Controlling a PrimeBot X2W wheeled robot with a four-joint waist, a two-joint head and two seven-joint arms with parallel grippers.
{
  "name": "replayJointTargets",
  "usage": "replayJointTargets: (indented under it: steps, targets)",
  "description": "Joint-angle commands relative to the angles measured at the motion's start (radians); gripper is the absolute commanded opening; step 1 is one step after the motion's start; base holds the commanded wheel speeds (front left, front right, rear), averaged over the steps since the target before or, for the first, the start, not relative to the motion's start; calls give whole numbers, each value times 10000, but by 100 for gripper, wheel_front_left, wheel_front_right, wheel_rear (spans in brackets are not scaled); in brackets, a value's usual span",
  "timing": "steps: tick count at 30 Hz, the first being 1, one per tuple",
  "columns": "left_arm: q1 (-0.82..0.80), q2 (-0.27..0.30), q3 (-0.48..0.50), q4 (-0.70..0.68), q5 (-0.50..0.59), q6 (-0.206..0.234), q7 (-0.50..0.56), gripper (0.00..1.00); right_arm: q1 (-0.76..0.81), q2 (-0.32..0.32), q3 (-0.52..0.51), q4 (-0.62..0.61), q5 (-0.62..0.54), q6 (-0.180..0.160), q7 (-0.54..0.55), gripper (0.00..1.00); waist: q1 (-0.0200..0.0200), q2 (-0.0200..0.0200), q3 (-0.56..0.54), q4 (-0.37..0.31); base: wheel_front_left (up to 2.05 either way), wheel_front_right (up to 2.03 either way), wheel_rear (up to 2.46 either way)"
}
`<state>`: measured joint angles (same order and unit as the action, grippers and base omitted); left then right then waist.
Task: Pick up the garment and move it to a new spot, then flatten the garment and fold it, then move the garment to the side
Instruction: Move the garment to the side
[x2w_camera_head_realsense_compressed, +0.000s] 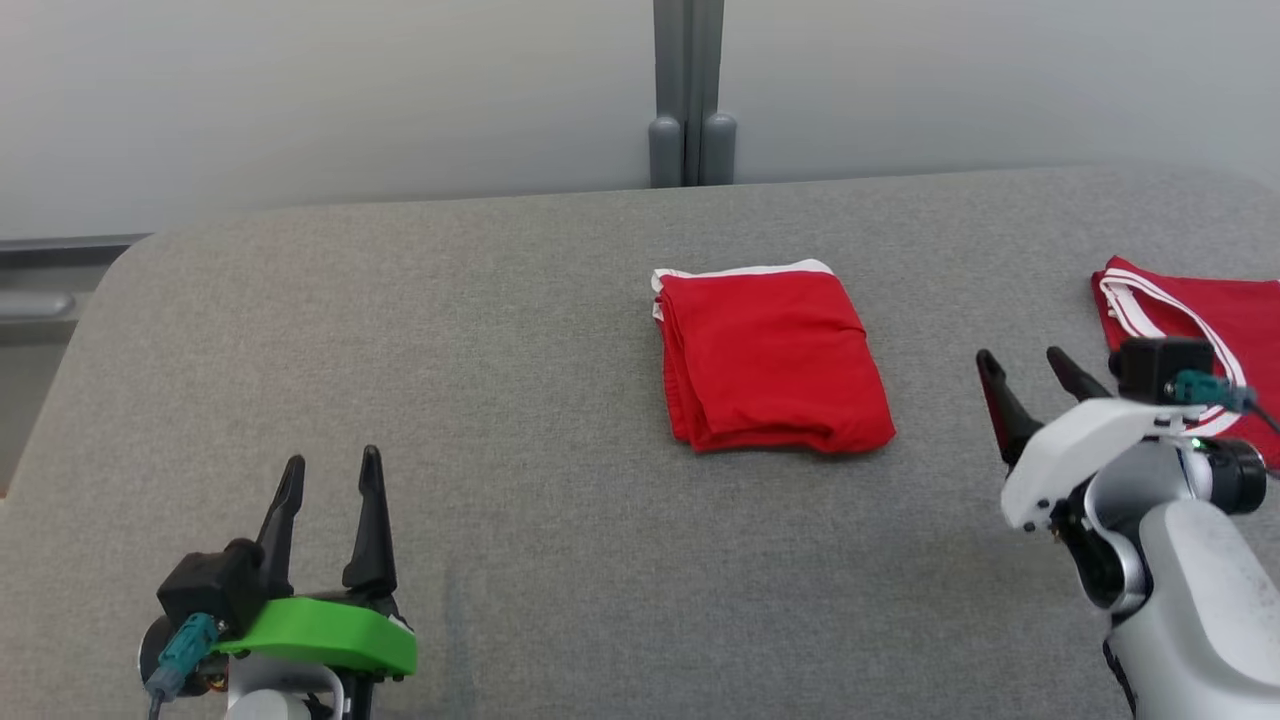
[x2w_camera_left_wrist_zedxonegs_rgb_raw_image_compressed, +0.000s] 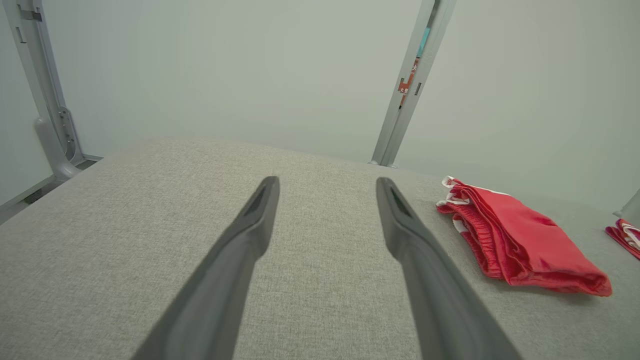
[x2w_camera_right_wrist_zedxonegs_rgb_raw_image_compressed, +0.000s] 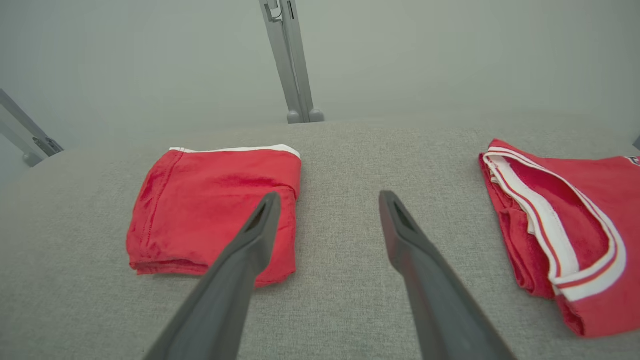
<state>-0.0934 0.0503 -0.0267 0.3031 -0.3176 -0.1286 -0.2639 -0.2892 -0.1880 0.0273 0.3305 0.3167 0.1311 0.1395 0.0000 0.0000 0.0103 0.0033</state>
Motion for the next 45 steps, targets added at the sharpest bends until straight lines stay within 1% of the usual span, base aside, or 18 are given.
replayJointTargets:
  steps: [1, 4, 7, 14, 18, 22, 23, 24, 25, 27, 31, 34, 35, 37, 39, 42, 45]
  targets:
    - [-261, 19, -59, -90, -66, 0, 1, 100, -535, -15, 48, 230, 232, -9, 351, 100, 0, 0, 431, 424, 0, 0, 0]
    - [-414, 22, -167, -204, -89, -2, 2, 100, -1501, -74, 121, 1033, 550, -9, 1121, 100, 0, 0, 812, 790, 0, 0, 0]
    - [-631, 20, -209, -314, -151, 3, 2, 100, -2571, -55, -106, 2155, 827, -7, 1627, 100, 0, 0, 1241, 1241, 0, 0, 0]
    - [-1005, 18, -445, -556, -153, -6, 2, 100, -4199, -246, -612, 4568, 421, -7, 2136, 100, 0, 0, 2049, 2245, 0, 0, 0]
    - [-1110, 16, -566, -660, -189, -11, 2, 100, -4676, -295, -747, 5568, 67, -7, 2265, 100, 0, 0, 2333, 2540, 0, 0, 0]
    - [-1122, 17, -606, -666, -181, -14, 2, 100, -4820, -173, -763, 6405, -11, -7, 2518, 99, 0, 0, 2397, 2605, 0, 0, 0]
    - [-1122, 17, -597, -666, -170, -15, 2, 100, -4841, -154, -714, 6559, -29, -7, 2611, 44, 0, 0, 2374, 2585, 0, 0, 0]
    - [-1103, 17, -584, -666, -164, -15, 2, 100, -4810, -97, -565, 6727, -58, -7, 2692, 14, 0, 0, 2332, 2544, 0, 0, 0]
    - [-1074, 17, -575, -667, -150, -16, 2, 100, -4757, -65, -448, 6828, -64, -7, 2737, 0, 0, 0, 2295, 2495, 0, 0, 0]
    - [-966, 17, -538, -659, -121, -17, 2, 100, -4724, -85, -189, 6946, -109, -17, 2764, 0, 0, 0, 2182, 2325, 0, 0, 0]
    - [-787, 19, -442, -625, -63, -19, 2, 100, -4914, -373, 472, 6728, -148, -20, 2569, 0, 0, 0, 1871, 1812, 0, 0, 0]
    - [-665, 20, -392, -622, -52, -20, 2, 100, -5157, -769, 1116, 6306, -75, -23, 2528, 0, 0, 0, 1610, 1313, 0, 0, 0]
    - [-614, 19, -336, -630, -45, -20, 2, 100, -5241, -814, 1344, 6148, -33, -17, 2537, 0, 0, 0, 1533, 1127, 0, 0, 0]
    - [-508, 20, -272, -639, -39, -21, 2, 100, -5390, -1012, 1900, 5774, 166, -15, 2734, 0, 0, 0, 1399, 736, 0, 0, 0]
    - [-457, 22, -229, -676, -34, -20, 2, 100, -5499, -1405, 2462, 5338, 404, -15, 2980, 0, 0, 0, 1342, 343, 0, 0, 0]
    - [-438, 18, -215, -733, 6, -20, 2, 100, -5683, -2197, 3156, 4672, 830, -15, 3288, 0, 0, 0, 1400, -244, 0, 0, 0]
    - [-602, 21, -176, -850, 64, -20, 3, 100, -5873, -2967, 3596, 4184, 965, -15, 3417, 0, 0, 0, 1656, -721, 0, 0, 0]
